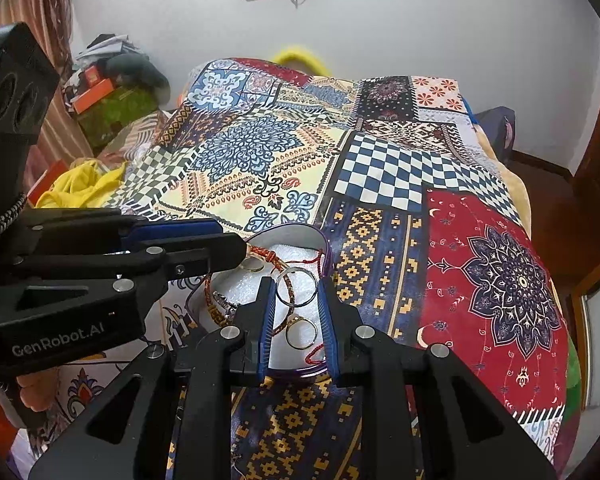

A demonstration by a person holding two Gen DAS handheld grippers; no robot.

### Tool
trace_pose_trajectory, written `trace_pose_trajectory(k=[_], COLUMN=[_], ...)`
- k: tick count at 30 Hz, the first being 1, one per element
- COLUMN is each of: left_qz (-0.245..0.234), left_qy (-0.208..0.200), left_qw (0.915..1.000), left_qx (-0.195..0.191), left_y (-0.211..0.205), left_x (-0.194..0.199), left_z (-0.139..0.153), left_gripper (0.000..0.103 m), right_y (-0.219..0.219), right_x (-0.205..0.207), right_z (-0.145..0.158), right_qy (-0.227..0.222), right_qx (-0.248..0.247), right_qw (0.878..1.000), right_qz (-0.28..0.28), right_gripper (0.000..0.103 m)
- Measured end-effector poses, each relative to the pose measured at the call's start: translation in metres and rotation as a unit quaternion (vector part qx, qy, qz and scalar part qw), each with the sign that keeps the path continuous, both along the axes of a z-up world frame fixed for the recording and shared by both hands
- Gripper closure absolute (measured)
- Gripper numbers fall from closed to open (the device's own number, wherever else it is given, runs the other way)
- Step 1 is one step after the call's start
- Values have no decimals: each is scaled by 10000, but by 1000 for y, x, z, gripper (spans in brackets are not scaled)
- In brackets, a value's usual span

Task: Organize jewelry
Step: 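Lower both rings into the heart tin and open both tools, then lift both tools away from the tin toward the last pieces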

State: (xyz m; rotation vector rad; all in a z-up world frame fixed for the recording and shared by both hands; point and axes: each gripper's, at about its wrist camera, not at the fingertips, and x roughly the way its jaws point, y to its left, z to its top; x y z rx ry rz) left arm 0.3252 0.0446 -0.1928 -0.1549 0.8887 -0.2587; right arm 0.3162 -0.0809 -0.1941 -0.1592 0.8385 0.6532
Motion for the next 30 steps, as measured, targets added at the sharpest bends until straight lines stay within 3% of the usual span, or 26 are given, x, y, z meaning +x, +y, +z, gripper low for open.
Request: trace_pose_trajectory(k=[8,13,18,30], left_qz=[128,150,190,276], left_qy=[-120,-208,-363,-786], left_qw=[9997,9994,9986,9956], left_qx=[178,218,321,424], left_y=[1,2,2,2], left_x=[-8,-16,-27,-71], left_z=[9,16,29,69], left_gripper=[85,84,83,68], right_y=[3,3,1,-15], right_x=[1,-3,-10,-46], right_z=[-1,4,13,53], right_qy=[75,-23,-182,-690], right_qx=[-136,-200,-198,-67], right_qw=[9999,9998,9996,9974], right_qz=[-6,-54,-82,-180], right_gripper=[83,73,71,71])
